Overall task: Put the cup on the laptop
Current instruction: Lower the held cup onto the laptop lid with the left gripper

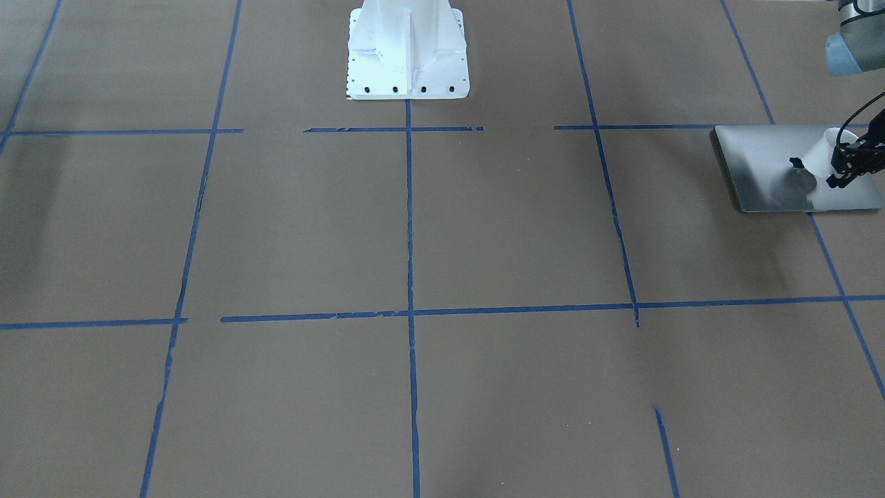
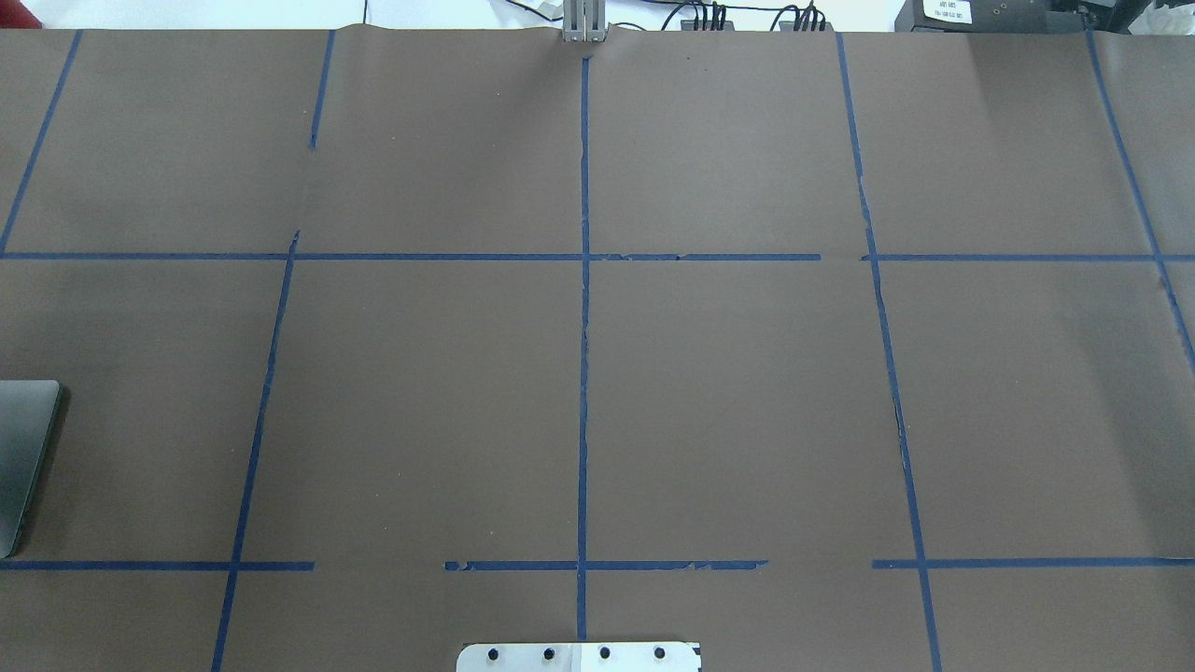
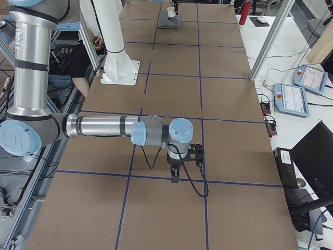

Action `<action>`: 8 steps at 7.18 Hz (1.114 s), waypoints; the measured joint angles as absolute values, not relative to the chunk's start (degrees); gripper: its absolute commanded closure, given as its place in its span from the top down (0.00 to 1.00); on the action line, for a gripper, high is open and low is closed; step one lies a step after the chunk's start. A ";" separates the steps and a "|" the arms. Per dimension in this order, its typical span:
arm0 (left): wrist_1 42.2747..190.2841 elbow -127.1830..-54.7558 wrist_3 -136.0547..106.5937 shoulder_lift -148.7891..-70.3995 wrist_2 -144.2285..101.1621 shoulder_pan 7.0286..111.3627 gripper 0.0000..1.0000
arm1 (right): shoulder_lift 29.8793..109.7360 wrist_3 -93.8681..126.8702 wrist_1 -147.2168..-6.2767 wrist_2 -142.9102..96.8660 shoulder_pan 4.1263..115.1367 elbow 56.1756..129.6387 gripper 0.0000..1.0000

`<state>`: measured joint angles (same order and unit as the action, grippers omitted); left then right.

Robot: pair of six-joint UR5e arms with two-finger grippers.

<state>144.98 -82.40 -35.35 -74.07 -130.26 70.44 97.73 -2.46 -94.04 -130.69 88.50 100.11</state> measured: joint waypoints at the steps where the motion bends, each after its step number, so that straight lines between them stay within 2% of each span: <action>1: 145.04 -82.38 -35.93 -74.07 -130.26 69.01 0.00 | 97.73 -2.46 -94.04 -130.69 88.51 100.11 1.00; 2: 145.04 -82.33 -36.18 -73.97 -130.25 67.95 0.00 | 97.73 -2.46 -94.04 -130.69 88.51 100.11 1.00; 3: 144.98 -82.26 -36.26 -73.83 -130.25 67.31 0.42 | 97.73 -2.46 -94.04 -130.69 88.51 100.11 1.00; 4: 144.90 -82.19 -36.25 -73.78 -130.23 66.96 0.77 | 97.73 -2.46 -94.04 -130.69 88.51 100.11 1.00; 7: 144.94 -82.25 -35.82 -73.74 -130.11 66.78 0.97 | 97.73 -2.46 -94.04 -130.69 88.50 100.11 1.00; 8: 144.95 -82.80 -35.58 -73.74 -130.24 66.86 0.98 | 97.73 -2.46 -94.04 -130.69 88.51 100.11 1.00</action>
<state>144.95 -82.80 -35.58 -73.74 -130.24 66.86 97.73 -2.46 -94.04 -130.69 88.51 100.11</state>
